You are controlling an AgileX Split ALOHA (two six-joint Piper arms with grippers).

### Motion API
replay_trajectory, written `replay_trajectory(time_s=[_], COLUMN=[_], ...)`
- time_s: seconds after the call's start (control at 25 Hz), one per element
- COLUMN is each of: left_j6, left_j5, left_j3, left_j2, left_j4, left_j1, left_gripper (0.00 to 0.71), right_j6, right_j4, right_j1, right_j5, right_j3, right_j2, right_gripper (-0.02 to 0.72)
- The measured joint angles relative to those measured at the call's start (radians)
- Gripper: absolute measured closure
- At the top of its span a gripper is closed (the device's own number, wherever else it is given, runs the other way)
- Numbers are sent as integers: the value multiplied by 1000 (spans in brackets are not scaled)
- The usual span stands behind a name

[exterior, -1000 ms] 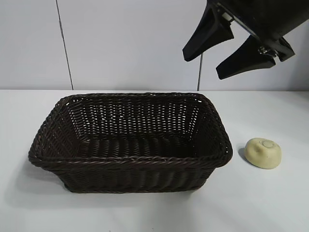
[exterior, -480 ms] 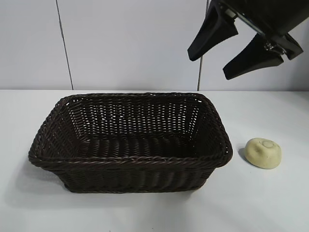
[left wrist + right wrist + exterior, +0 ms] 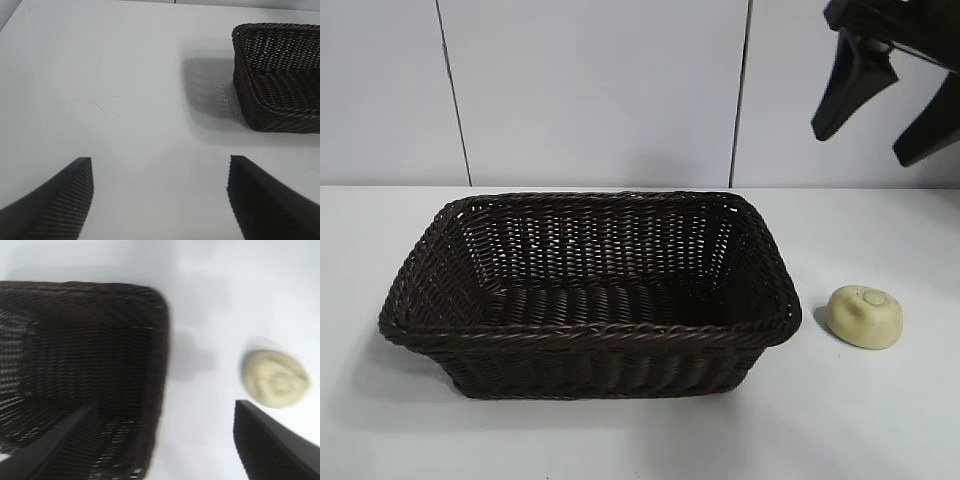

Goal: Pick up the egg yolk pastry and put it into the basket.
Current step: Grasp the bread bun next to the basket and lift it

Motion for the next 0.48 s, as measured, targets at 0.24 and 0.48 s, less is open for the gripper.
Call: replay_trajectory(time_s=[0.24, 0.48], left_j6=[0, 0], left_j5=[0, 0], left_j3=[0, 0], left_j2=[0, 0], left_j4=[0, 0], left_j1=[0, 0], left_gripper=[170, 170], right_j6=[-31, -37], right_j4=[0, 0], right_j1=[-57, -57], right_j5=[10, -20], right_j3=[0, 0], right_j2=[88, 220], right_gripper=[167, 167])
